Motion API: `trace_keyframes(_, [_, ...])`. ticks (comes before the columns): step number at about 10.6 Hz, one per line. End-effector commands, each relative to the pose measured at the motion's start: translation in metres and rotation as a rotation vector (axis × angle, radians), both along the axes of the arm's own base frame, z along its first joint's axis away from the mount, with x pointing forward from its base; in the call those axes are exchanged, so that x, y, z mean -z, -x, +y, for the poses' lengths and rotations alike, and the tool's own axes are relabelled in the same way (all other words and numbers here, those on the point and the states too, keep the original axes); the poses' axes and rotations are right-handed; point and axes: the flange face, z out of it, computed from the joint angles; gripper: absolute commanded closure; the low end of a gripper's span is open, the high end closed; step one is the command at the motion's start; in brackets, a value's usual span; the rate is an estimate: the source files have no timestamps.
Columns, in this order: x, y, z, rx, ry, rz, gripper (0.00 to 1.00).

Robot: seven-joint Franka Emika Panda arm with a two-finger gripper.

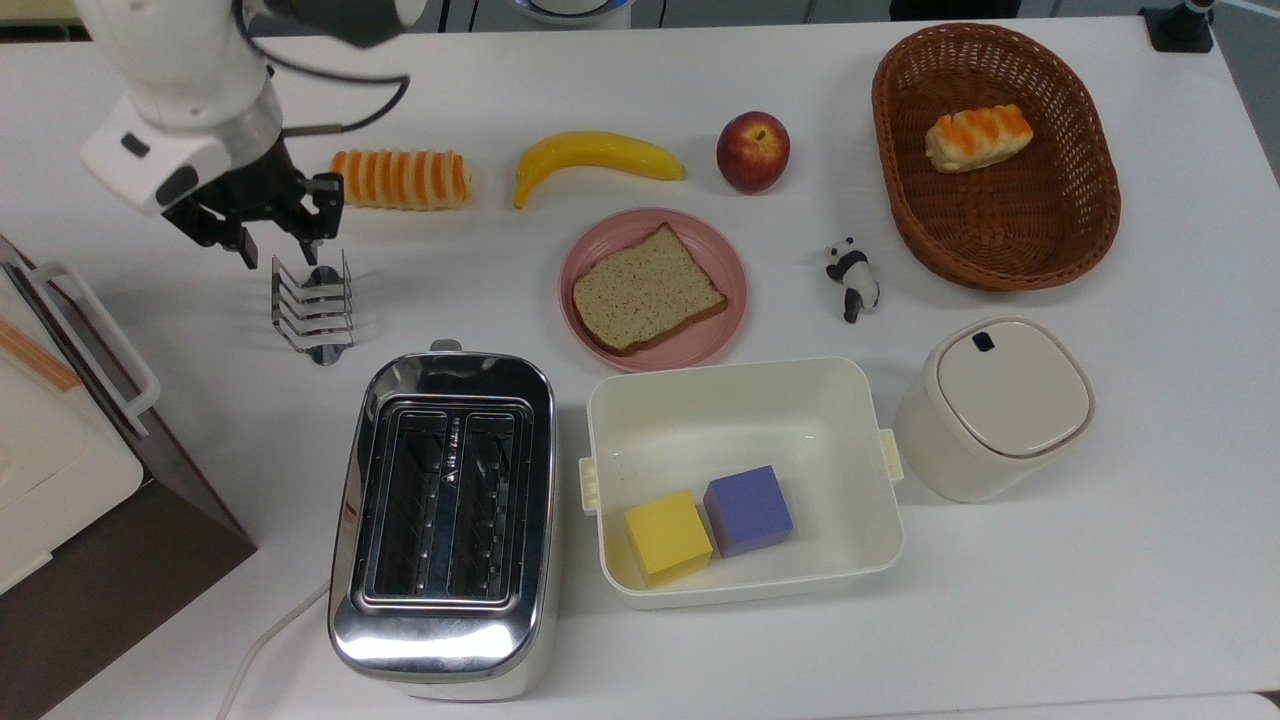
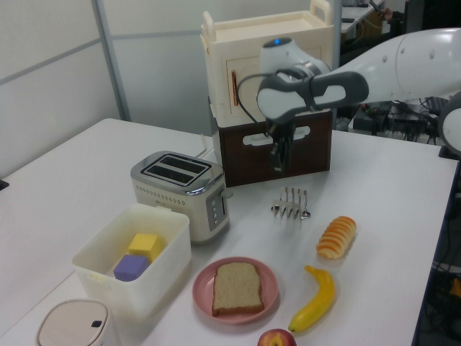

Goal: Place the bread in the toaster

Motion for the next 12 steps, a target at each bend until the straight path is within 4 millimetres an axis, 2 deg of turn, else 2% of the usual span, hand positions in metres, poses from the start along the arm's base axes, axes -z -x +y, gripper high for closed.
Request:
trace_keyframes(1, [-0.075, -0.010, 0.048, 0.014, -0.064, -0.135, 0.49])
trace_keyframes(3, [-0.097, -0.024, 0.078, 0.080, -0.070, -0.218, 0.49])
trace_keyframes(4, [-0.100, -0.034, 0.104, 0.098, -0.078, -0.275, 0.50])
trace_keyframes(7, [-0.074, -0.062, 0.146, 0.163, -0.085, -0.366, 0.52])
trace_keyframes(9, [-0.060, -0.069, 0.150, 0.184, -0.082, -0.369, 0.53])
trace_keyframes(11, [-0.041, -0.075, 0.171, 0.167, -0.081, -0.350, 0.51])
trace_keyframes(12, [-0.041, -0.075, 0.171, 0.170, -0.082, -0.347, 0.34])
